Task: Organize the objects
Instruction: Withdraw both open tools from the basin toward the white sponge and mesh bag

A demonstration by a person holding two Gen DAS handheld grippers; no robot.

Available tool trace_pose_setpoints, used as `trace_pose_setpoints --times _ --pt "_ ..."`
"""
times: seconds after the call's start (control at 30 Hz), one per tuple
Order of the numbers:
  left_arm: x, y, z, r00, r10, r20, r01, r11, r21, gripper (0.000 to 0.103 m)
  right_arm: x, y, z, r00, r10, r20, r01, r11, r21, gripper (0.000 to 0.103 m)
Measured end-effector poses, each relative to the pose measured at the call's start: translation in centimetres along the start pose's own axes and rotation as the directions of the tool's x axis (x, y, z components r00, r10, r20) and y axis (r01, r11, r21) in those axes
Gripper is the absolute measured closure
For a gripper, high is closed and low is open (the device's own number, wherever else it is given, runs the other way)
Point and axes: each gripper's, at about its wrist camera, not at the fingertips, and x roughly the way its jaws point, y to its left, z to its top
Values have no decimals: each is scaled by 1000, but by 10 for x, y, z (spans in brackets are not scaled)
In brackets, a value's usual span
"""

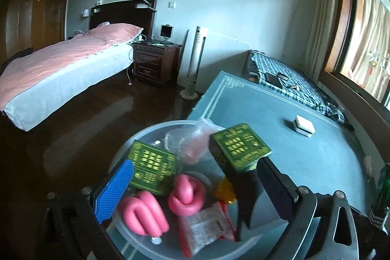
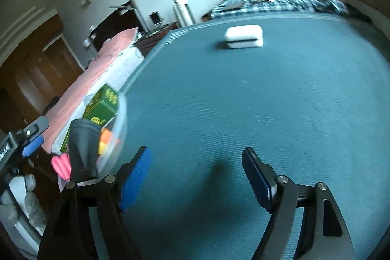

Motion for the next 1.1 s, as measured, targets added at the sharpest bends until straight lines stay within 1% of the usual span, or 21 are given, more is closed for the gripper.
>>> trace_pose_setpoints --times 0.17,0.37,0.73,0.87,0.93,1.07,1.1 --pt "-3 -19 -1 1000 -21 0 21 999 30 0 -9 -28 1 1000 -26 0 26 997 68 21" --pt "-4 -43 -3 999 -50 -6 50 996 73 0 -25 -58 -1 997 -82 12 81 992 97 21" --pt "-4 -92 -11 994 -107 -32 111 983 143 0 -58 -117 -3 980 -193 52 181 967 177 21" --pt "-1 -109 -14 990 -129 -49 136 978 159 0 -74 -140 -2 966 -246 75 227 952 204 21" --pt "2 -116 -16 988 -141 -63 150 975 165 0 -83 -153 0 956 -280 91 254 941 224 21" --pt "9 -138 -22 982 -167 -90 181 965 189 0 -104 -180 3 926 -356 125 315 912 264 21" --pt "10 -143 -23 981 -171 -95 187 962 197 0 -109 -189 4 915 -380 135 334 901 277 21"
